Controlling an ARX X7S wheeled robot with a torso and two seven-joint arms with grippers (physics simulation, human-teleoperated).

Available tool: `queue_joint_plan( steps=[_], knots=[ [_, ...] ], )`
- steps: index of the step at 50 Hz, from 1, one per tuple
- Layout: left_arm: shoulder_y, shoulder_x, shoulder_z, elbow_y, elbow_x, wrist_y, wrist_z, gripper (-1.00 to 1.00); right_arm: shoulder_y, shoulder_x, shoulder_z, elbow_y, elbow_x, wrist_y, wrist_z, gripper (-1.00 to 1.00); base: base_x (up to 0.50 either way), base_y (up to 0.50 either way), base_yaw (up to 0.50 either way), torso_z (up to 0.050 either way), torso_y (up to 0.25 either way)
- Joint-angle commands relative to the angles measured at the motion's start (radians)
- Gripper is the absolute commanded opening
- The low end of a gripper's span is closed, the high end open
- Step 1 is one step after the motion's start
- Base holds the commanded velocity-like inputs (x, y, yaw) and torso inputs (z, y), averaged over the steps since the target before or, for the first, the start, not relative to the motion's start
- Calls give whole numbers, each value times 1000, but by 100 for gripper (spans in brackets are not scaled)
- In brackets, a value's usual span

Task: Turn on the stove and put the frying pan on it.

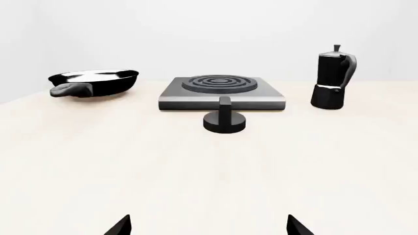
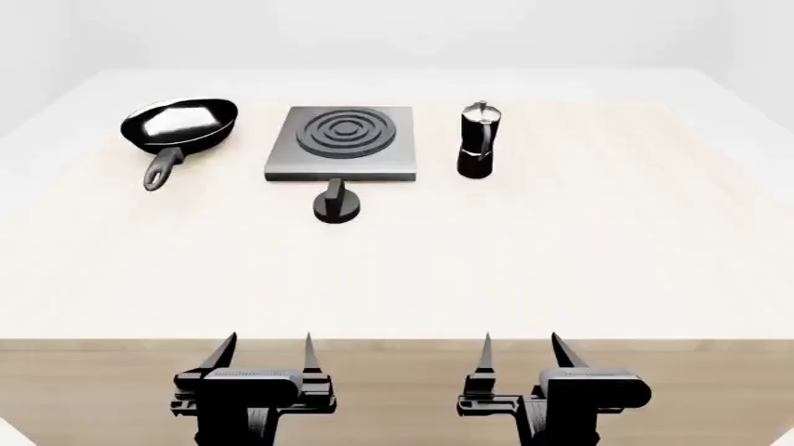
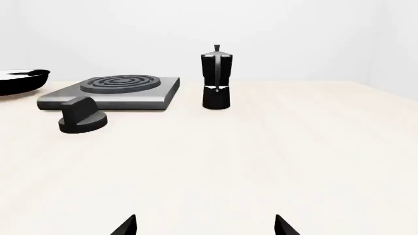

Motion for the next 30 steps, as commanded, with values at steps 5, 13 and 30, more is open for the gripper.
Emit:
queue_joint_plan(
  steps=[5,13,30],
  knots=[
    [-2,-29,35,-6,-28,7,-43,100,-3,30,-37,1,37,-14,35,100,0,0,0,0,0],
    [-6,-48,60,-12,-36,8,-70,100,6,48,-60,14,55,-11,56,100,0,0,0,0,0],
    [-1,-73,89,-5,-66,17,-98,100,-1,78,-96,6,55,-16,94,100,0,56,0,0,0]
  ],
)
